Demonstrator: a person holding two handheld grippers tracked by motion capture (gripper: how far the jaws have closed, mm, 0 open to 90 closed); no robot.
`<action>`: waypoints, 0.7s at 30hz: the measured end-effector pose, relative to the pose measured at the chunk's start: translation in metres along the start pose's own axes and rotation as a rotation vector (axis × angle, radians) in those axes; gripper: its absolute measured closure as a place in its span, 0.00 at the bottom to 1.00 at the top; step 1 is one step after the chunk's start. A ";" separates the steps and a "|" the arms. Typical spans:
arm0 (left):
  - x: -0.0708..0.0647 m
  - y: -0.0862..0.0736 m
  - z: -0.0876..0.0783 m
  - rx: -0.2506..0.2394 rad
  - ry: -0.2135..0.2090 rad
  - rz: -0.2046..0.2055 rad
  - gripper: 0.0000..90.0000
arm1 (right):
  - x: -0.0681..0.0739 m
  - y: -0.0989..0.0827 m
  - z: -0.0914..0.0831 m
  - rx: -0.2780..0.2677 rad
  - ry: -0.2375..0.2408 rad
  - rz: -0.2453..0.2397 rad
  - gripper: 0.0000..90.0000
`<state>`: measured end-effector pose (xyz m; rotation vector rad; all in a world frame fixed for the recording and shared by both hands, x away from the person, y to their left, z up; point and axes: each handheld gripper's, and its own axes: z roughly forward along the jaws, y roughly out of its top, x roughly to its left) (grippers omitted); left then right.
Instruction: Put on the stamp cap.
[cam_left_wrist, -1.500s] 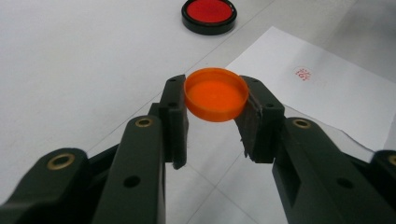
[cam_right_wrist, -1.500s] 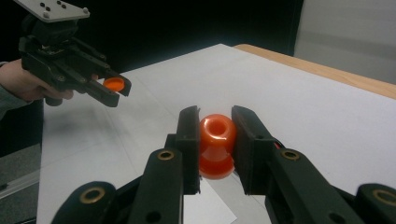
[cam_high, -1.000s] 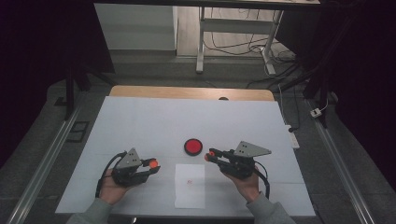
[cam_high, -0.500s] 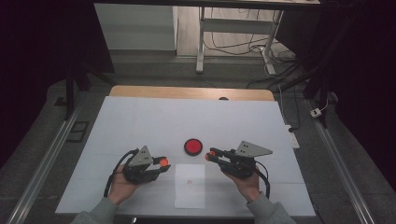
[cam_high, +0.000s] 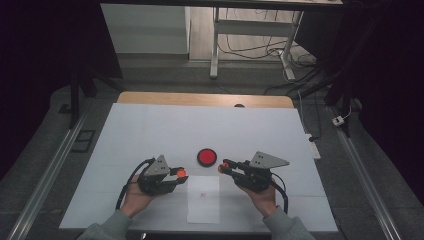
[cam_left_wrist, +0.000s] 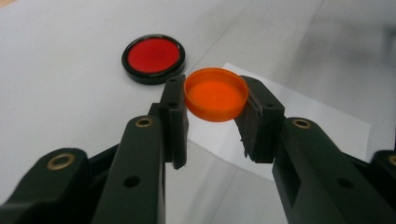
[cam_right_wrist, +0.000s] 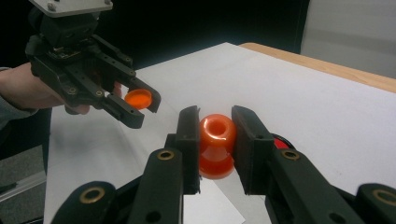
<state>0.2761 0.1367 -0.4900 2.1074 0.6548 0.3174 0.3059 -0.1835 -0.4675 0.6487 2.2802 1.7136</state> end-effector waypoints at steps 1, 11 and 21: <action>-0.001 0.002 0.001 -0.002 -0.002 0.002 0.72 | 0.000 0.000 0.000 -0.001 0.000 0.000 0.80; -0.006 0.014 0.019 0.011 -0.025 0.026 0.72 | -0.002 0.001 -0.003 -0.010 -0.003 0.001 0.80; -0.004 0.014 0.024 0.021 -0.025 0.024 0.72 | 0.000 0.000 0.001 0.000 0.004 0.002 0.80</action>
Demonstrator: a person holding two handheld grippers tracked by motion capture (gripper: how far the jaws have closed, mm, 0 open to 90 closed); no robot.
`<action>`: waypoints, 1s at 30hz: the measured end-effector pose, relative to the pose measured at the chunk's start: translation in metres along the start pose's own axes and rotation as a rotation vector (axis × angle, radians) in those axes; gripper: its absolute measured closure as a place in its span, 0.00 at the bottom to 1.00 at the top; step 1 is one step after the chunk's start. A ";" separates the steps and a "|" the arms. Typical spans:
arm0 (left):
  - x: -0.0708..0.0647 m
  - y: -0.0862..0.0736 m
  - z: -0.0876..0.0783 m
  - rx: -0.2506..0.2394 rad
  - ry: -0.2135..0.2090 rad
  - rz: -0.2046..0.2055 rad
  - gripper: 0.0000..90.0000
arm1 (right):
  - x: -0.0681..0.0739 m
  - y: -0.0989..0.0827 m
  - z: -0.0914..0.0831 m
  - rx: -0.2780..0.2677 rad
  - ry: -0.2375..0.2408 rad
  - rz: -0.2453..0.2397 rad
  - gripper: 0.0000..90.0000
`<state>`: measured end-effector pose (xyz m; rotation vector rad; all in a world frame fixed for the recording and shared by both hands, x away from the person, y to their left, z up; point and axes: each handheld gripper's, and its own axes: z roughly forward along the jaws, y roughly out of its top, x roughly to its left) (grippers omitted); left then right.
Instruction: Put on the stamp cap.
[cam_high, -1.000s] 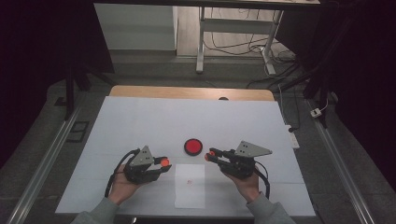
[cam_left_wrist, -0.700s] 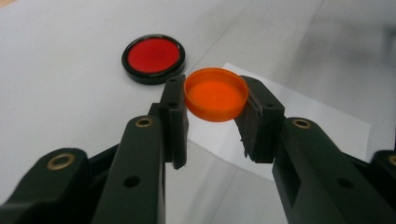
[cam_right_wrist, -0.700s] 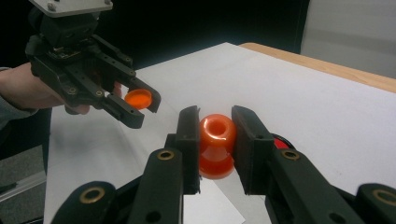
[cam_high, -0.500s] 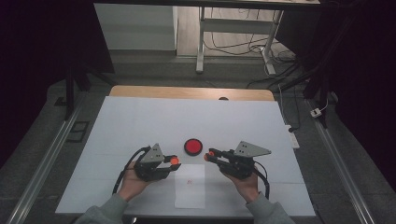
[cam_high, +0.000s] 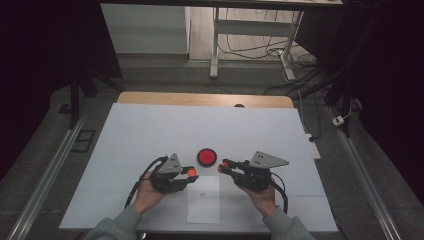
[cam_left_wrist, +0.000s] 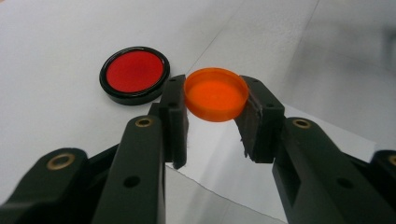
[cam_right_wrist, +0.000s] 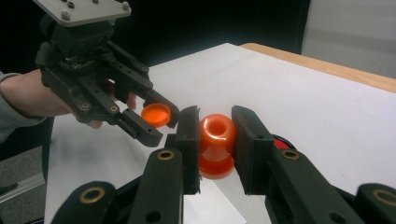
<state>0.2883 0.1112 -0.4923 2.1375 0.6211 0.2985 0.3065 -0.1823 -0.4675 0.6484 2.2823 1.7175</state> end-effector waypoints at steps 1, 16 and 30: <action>0.000 0.000 0.001 0.001 0.000 -0.001 0.72 | 0.000 0.000 0.000 0.001 0.001 0.001 0.80; -0.005 0.013 0.022 0.010 -0.028 0.016 0.72 | 0.001 0.001 -0.001 -0.008 0.004 -0.001 0.80; -0.010 0.022 0.032 0.009 -0.039 0.035 0.72 | 0.003 0.003 -0.001 -0.013 0.009 -0.004 0.80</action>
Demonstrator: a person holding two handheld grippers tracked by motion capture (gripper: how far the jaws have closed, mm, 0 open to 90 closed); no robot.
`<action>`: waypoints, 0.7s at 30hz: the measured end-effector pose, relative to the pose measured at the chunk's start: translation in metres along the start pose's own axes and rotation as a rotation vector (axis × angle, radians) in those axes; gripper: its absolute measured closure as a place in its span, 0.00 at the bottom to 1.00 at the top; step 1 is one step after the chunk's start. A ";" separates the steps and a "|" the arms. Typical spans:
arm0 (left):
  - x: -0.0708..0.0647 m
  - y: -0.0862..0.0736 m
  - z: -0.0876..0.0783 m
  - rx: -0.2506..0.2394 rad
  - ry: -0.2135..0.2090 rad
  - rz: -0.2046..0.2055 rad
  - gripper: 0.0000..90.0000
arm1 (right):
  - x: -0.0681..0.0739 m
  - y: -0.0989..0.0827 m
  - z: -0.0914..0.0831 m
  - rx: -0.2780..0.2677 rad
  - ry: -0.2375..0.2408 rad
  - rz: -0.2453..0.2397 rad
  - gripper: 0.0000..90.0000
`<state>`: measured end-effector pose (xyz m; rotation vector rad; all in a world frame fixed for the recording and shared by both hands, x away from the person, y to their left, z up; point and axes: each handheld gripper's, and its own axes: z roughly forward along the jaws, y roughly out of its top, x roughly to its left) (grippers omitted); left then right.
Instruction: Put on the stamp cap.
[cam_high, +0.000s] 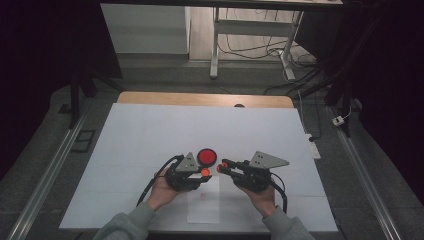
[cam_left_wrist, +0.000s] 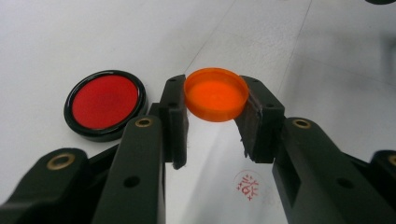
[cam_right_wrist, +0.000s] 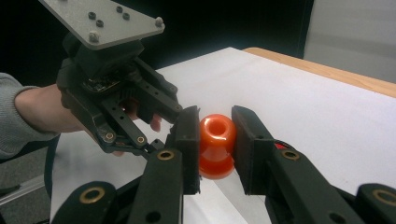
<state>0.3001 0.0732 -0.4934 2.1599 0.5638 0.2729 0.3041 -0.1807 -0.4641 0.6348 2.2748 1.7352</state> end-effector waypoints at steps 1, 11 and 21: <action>0.000 0.001 0.001 0.000 -0.002 0.001 0.72 | 0.000 0.000 0.000 0.000 0.001 0.000 0.80; -0.007 0.009 0.011 0.012 -0.022 0.032 0.72 | 0.001 0.000 0.001 0.000 0.007 -0.001 0.80; -0.010 0.015 0.018 0.008 -0.032 0.042 0.72 | 0.003 -0.001 0.003 0.009 0.017 -0.001 0.80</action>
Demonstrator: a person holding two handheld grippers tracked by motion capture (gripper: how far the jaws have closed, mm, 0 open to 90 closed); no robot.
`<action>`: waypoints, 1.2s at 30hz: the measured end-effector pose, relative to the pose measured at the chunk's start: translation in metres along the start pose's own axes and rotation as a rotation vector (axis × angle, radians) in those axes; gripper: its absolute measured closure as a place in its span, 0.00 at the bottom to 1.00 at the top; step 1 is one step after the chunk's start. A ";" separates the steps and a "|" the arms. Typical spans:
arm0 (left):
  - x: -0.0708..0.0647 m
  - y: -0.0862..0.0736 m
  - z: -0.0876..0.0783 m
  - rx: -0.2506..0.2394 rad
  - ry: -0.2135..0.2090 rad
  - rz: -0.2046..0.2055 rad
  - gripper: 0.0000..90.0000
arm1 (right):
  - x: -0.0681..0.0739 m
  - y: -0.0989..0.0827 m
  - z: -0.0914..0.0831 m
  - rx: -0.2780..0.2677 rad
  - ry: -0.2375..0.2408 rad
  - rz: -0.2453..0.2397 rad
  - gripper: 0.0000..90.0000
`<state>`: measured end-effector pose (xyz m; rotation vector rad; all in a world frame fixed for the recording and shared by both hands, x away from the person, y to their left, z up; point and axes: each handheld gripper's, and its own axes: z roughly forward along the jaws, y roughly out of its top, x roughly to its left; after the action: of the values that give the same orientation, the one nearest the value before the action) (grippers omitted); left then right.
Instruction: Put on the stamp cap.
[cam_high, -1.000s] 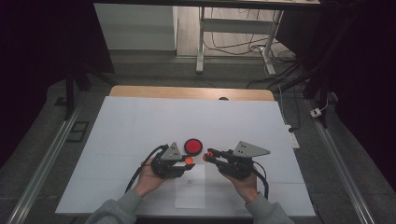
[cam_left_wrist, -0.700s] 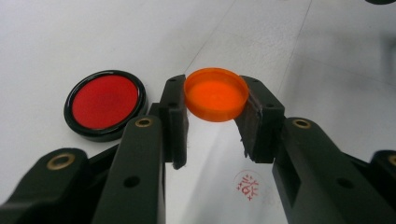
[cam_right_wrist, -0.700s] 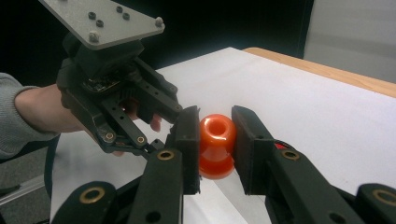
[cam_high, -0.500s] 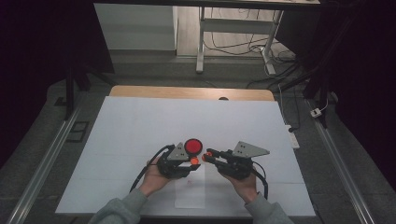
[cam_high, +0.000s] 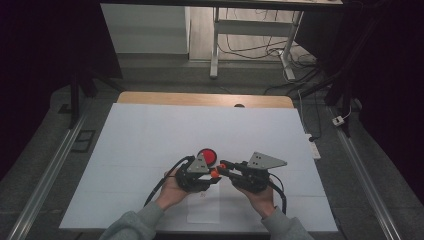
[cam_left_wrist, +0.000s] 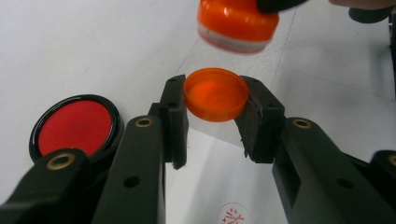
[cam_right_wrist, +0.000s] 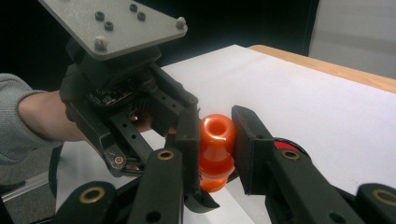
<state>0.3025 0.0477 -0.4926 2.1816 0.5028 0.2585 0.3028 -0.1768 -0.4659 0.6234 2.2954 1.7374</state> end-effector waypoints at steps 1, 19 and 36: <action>0.000 0.000 0.000 0.000 0.000 0.002 0.72 | 0.000 0.000 0.000 0.002 0.002 0.000 0.80; -0.005 0.005 -0.003 -0.019 0.004 0.017 0.72 | 0.002 -0.005 0.007 0.029 0.013 0.000 0.80; -0.008 0.006 -0.005 -0.025 0.035 0.045 0.72 | 0.001 -0.006 0.007 0.030 0.015 0.005 0.80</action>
<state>0.2954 0.0448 -0.4848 2.1693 0.4673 0.3260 0.3031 -0.1714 -0.4731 0.6234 2.3358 1.7190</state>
